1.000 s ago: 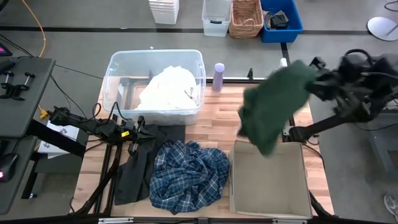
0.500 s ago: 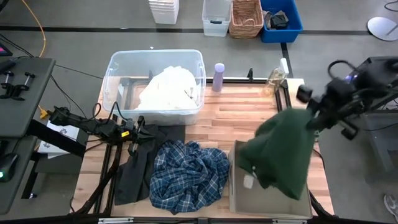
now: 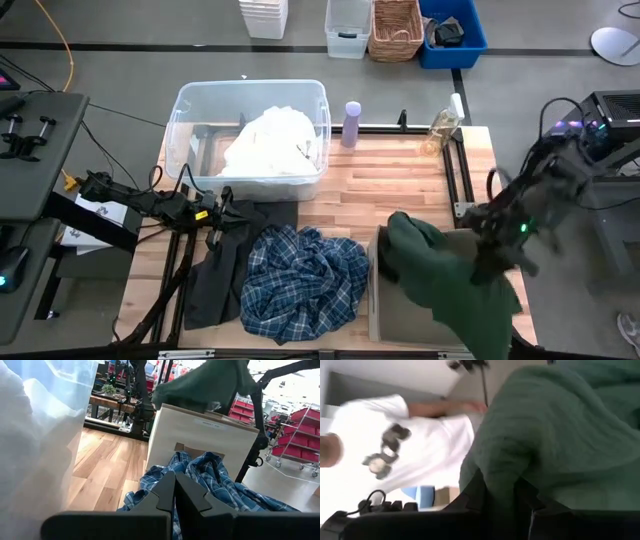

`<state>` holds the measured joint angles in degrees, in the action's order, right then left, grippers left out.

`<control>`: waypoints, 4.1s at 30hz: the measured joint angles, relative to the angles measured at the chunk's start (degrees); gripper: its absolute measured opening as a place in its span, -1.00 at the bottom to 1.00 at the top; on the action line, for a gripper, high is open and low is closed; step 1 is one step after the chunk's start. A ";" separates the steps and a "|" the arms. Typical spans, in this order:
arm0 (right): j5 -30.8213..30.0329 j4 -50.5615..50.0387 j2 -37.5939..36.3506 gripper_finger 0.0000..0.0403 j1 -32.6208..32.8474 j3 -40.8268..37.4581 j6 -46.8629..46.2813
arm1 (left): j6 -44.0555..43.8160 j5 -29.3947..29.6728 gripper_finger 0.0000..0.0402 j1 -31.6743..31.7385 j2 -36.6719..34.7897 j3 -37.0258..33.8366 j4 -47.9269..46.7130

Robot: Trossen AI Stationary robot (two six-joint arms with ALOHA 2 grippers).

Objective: Sort clothes
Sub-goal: Put the green shirt into the brown bin, then put the blue cloth into the brown bin

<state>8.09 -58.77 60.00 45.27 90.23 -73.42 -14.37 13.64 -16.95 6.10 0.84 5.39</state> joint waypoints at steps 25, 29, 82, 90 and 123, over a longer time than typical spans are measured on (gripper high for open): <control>-11.88 -4.09 9.04 -0.07 -6.08 -24.19 -31.07 | 0.00 -0.01 -1.00 -0.02 0.00 0.00 0.00; -10.31 -4.33 11.12 0.01 -11.03 -24.10 -26.71 | 0.00 -0.01 -1.00 -0.02 -0.01 0.00 0.00; -0.92 -4.18 71.00 0.64 -27.95 37.63 88.96 | 0.00 0.01 -1.00 0.00 0.00 0.00 0.02; -10.48 -3.75 79.37 0.64 -27.65 37.72 84.10 | 0.01 0.01 -1.00 -0.02 -0.01 0.00 0.00; -11.27 -4.93 36.84 -0.85 -31.73 37.82 58.73 | 0.01 0.01 -1.00 0.00 0.00 0.00 0.00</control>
<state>-3.19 -63.70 96.83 13.54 128.05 -14.70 -14.36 13.65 -16.96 6.11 0.84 5.39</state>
